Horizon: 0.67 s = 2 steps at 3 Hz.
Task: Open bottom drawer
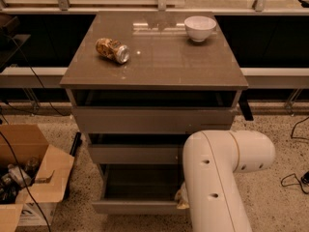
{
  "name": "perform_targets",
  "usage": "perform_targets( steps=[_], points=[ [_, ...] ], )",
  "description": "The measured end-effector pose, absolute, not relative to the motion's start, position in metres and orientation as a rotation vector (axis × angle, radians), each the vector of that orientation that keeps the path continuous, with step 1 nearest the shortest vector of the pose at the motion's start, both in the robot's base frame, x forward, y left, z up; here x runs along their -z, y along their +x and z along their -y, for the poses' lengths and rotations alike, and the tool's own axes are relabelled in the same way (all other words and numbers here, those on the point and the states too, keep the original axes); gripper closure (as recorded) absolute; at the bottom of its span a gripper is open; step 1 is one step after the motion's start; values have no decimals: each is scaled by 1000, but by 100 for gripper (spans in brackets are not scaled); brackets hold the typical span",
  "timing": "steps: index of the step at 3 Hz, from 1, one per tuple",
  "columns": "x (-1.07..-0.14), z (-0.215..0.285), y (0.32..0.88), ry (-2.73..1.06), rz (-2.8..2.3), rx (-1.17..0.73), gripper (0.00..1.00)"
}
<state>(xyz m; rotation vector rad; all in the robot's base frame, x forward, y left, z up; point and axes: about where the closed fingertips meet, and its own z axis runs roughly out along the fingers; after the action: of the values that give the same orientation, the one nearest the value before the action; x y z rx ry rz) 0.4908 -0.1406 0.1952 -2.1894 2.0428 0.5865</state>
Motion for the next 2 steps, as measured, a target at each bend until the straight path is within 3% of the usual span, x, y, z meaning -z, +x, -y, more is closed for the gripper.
perform_targets(
  steps=[1, 2],
  points=[
    [-195, 141, 491, -2189, -2043, -587, 100],
    [-188, 146, 469, -2106, -2092, -620, 82]
  ],
)
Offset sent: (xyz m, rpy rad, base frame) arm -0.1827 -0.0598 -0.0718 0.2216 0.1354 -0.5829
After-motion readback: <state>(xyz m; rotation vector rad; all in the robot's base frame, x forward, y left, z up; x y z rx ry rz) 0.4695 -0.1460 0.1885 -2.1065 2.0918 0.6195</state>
